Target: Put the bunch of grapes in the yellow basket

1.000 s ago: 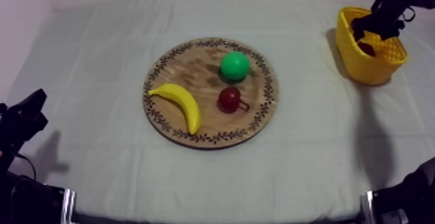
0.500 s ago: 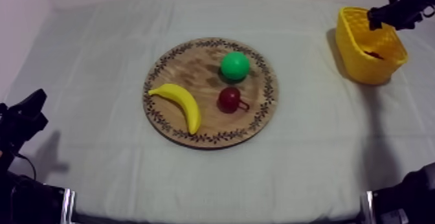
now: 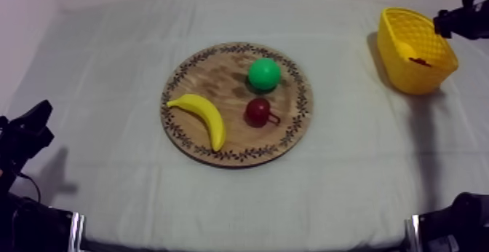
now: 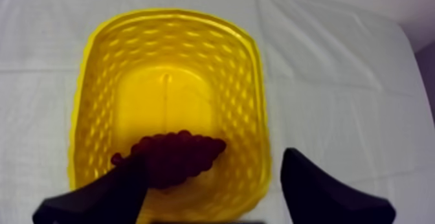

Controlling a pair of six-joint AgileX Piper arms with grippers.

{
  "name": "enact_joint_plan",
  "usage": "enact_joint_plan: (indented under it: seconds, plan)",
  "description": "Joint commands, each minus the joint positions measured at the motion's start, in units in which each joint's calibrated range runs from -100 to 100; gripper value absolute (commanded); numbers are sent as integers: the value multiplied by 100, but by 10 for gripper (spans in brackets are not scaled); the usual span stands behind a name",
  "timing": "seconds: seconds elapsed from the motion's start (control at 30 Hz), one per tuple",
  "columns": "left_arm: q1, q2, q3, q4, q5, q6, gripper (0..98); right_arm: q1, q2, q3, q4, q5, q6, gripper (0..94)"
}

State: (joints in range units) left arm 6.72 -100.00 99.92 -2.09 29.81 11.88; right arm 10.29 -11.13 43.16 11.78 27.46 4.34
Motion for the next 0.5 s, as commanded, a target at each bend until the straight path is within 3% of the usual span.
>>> enact_joint_plan:
  seconds: [0.0,0.47]
  plan:
    - [-3,0,-3,2,2,1,1,-25,-703,763,64,-157,-82,562]
    - [-3,0,-3,2,2,1,1,-172,-3016,2959,176,-615,-198,453]
